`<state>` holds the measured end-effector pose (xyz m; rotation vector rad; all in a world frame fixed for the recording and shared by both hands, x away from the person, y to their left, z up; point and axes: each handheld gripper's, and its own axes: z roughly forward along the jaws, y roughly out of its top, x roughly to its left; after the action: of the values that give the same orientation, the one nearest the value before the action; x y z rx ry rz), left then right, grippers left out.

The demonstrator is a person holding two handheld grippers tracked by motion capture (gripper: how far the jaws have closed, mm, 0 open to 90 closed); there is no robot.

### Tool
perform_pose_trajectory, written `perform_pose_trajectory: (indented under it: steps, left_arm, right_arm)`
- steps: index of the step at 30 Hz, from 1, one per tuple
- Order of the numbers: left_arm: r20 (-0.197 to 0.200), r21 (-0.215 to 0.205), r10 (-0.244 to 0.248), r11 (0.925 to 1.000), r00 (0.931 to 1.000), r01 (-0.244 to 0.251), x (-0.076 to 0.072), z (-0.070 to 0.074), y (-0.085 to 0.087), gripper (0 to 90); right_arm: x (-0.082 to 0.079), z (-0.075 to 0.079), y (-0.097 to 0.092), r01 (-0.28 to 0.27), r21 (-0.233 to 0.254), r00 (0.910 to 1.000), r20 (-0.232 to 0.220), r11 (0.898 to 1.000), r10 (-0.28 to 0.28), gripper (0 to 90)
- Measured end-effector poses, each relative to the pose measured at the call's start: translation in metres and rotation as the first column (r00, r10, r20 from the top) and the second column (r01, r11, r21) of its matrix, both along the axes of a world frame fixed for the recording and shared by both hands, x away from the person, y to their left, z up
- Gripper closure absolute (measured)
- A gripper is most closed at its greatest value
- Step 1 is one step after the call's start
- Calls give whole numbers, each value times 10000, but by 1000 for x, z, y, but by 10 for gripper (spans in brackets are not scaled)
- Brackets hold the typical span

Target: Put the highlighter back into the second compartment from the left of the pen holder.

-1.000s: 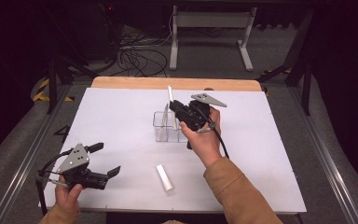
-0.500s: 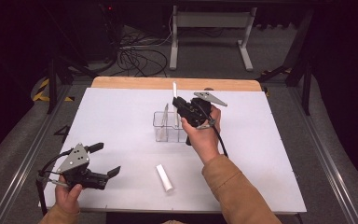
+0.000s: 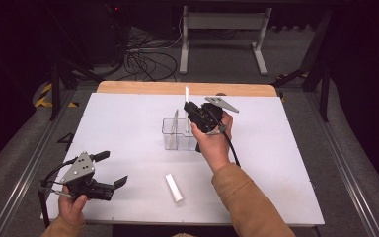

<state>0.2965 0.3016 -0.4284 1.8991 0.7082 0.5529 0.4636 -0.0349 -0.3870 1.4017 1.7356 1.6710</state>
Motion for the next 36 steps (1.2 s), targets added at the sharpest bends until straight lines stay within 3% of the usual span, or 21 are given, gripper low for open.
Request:
perform_pose_trajectory:
  steps: [22,24,26,28,36]
  left_arm:
    - [19,2,10,10000,10000,-10,0,0,0,22]
    - [7,2,-6,10000,10000,6,0,0,0,22]
    - [6,4,-7,10000,10000,7,0,0,0,22]
    - [7,2,-1,10000,10000,1,0,0,0,22]
    - [3,29,-13,10000,10000,13,0,0,0,22]
  right_arm:
    - [6,-12,6,171,-237,9989,-432,9996,-181,781]
    - [5,-12,4,158,-156,9988,-450,9998,-165,692]
    - [4,-12,1,179,-65,9997,-188,9998,-180,604]
    - [3,-12,-4,310,-343,9995,50,9989,-308,547]
    - [-9,-1,-18,-46,-206,9985,553,9998,57,468]
